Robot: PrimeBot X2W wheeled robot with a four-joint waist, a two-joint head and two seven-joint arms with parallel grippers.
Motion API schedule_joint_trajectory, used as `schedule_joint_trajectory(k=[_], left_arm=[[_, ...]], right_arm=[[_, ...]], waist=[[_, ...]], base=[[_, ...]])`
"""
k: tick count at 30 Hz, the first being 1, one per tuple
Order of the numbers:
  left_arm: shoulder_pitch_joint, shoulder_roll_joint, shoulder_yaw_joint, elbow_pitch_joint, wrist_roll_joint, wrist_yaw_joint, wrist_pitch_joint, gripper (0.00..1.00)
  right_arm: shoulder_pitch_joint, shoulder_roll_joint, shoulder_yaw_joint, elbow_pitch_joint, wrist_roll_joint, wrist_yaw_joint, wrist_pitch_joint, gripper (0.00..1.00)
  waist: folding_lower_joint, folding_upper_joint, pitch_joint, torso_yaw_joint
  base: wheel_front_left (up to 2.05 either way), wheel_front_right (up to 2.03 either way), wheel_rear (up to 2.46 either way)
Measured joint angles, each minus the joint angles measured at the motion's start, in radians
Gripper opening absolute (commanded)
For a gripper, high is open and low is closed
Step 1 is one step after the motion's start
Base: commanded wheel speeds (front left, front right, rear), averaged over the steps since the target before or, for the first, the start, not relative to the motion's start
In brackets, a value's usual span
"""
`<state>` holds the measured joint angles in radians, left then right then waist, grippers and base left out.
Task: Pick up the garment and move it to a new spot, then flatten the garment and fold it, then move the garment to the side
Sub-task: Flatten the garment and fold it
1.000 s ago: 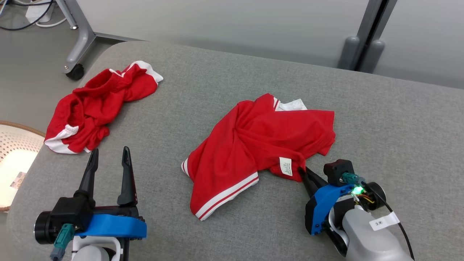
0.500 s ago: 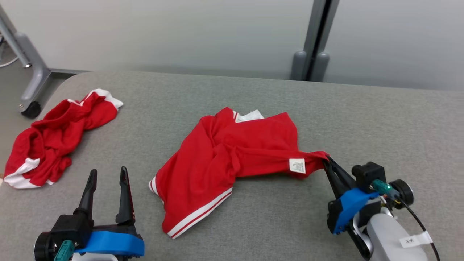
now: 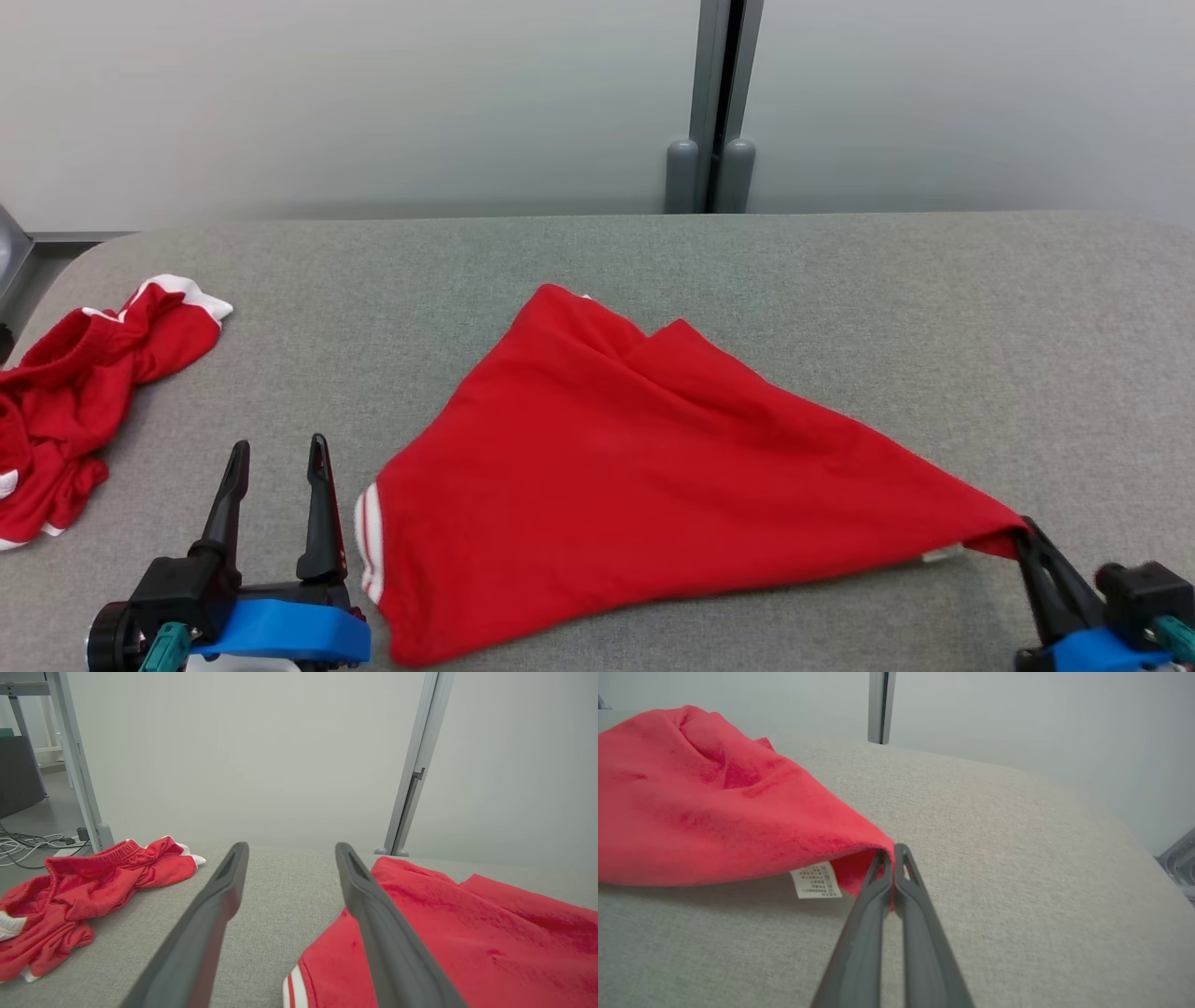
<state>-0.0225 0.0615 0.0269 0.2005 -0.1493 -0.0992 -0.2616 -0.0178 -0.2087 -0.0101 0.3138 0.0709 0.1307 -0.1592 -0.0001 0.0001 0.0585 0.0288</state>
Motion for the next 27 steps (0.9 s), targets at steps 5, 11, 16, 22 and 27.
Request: schedule_joint_trajectory(k=[5,11,16,22,27], left_arm=[[-0.001,-0.001,0.007,0.001,0.001,-0.005,0.0,1.0],[0.0,-0.001,0.02,-0.003,0.008,-0.007,0.0,1.0],[0.0,-0.002,0.021,-0.003,0.009,-0.007,0.0,1.0],[0.0,-0.004,0.022,-0.001,0.009,-0.008,0.0,1.0],[0.003,-0.004,0.026,-0.001,0.01,-0.009,0.0,1.0]], right_arm=[[0.138,0.012,-0.128,-0.105,-0.007,0.0,0.042,0.0],[0.205,0.067,-0.217,-0.196,-0.013,0.0,0.063,0.0],[0.228,0.077,-0.265,-0.241,-0.025,0.0,0.089,0.0],[0.227,0.088,-0.287,-0.298,-0.033,0.0,0.096,1.0],[0.194,0.095,-0.299,-0.405,-0.033,0.0,0.088,1.0]], waist=[[0.0,0.0,0.004,-0.005],[0.0,0.0,0.001,-0.013],[0.0,0.0,-0.004,-0.014],[0.0,0.0,-0.009,-0.012],[0.0,0.0,-0.014,-0.015]], base=[[0.0,0.0,0.0],[0.0,0.0,0.0],[0.0,0.0,0.0],[0.0,0.0,0.0],[0.0,0.0,0.0]])
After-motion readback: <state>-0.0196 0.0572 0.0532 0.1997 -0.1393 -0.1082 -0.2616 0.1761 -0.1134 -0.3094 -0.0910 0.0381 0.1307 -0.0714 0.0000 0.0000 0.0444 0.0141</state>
